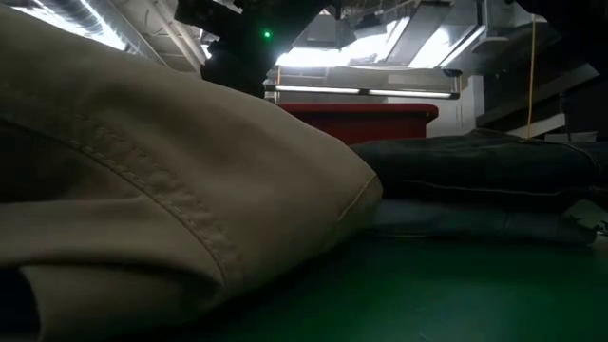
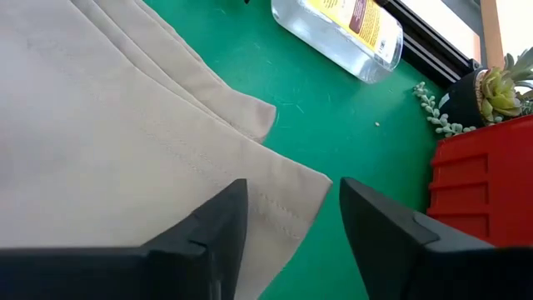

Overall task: Fold Laundry from Bin
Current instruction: Fold the gray shorts

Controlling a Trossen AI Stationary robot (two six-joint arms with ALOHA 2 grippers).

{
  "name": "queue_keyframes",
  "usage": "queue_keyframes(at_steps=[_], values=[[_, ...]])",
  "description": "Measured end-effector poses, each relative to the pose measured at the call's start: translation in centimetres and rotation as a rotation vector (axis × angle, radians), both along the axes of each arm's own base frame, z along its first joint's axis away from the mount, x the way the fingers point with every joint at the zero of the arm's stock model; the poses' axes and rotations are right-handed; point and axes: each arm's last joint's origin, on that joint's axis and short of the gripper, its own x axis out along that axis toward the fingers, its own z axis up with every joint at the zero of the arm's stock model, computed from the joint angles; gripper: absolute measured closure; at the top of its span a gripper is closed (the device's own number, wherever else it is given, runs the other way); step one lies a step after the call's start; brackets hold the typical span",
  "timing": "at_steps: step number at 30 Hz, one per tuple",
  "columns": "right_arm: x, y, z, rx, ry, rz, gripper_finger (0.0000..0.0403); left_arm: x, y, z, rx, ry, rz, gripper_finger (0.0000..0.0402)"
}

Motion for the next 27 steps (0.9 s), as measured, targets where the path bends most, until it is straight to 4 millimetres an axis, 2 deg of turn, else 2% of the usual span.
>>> queue_keyframes(at_steps=[5,13,22,27], values=[[0.0,0.0,0.0,0.0,0.0,0.0,0.0208,-0.1,-0.1,0.1,0.08,-0.124,-0.029,0.0269],[0.0,0.0,0.0,0.0,0.0,0.001,0.0207,0.0,-0.1,0.1,0.118,-0.198,-0.029,0.0269],[0.0,0.1,0.0,0.005,0.006,0.007,0.0207,0.3,0.4,-2.0,0.089,-0.238,0.025,0.0269],[0.0,0.3,-0.1,0.062,0.01,0.064,0.0207,0.4,0.5,-2.0,0.107,-0.258,0.008,0.0301]])
